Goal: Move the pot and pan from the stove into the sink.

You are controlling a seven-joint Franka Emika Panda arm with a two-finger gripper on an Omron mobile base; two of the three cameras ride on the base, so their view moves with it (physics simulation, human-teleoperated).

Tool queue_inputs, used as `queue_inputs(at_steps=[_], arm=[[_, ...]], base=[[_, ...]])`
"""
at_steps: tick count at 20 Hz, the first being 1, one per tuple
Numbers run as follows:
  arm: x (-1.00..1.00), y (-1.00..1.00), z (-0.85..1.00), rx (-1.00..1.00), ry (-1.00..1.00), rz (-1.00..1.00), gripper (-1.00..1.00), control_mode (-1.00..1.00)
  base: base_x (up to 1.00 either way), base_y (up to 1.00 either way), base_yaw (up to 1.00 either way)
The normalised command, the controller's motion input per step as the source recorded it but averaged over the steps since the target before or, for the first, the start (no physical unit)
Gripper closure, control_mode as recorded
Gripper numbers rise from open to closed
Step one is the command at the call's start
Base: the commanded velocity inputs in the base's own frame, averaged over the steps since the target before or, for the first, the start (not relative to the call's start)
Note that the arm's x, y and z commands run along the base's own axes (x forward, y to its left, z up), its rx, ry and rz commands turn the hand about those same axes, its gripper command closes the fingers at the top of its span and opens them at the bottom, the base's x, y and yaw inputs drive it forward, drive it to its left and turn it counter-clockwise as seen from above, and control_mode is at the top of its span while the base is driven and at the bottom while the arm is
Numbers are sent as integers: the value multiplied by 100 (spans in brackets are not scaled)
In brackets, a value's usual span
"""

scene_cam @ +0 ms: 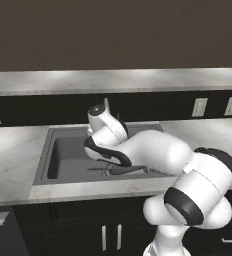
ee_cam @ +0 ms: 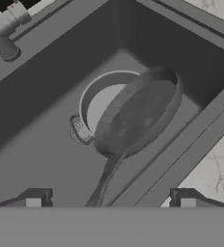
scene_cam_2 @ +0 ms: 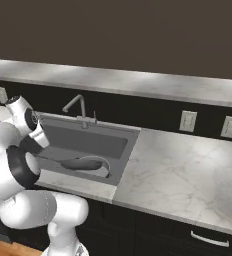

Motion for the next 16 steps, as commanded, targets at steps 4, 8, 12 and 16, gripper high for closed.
queue_inputs(at_steps=[4, 8, 12, 16], arm=[[1, 13, 22, -1, 0, 0, -100, -100], [50, 7, -6, -4, 0, 0, -100, -100], [-4, 9, 35, 0, 3, -1, -100, -100], [-59, 7, 69, 0, 4, 0, -100, -100]], base=[[0, 0, 0], [0, 0, 0], [0, 0, 0], [0, 0, 0]])
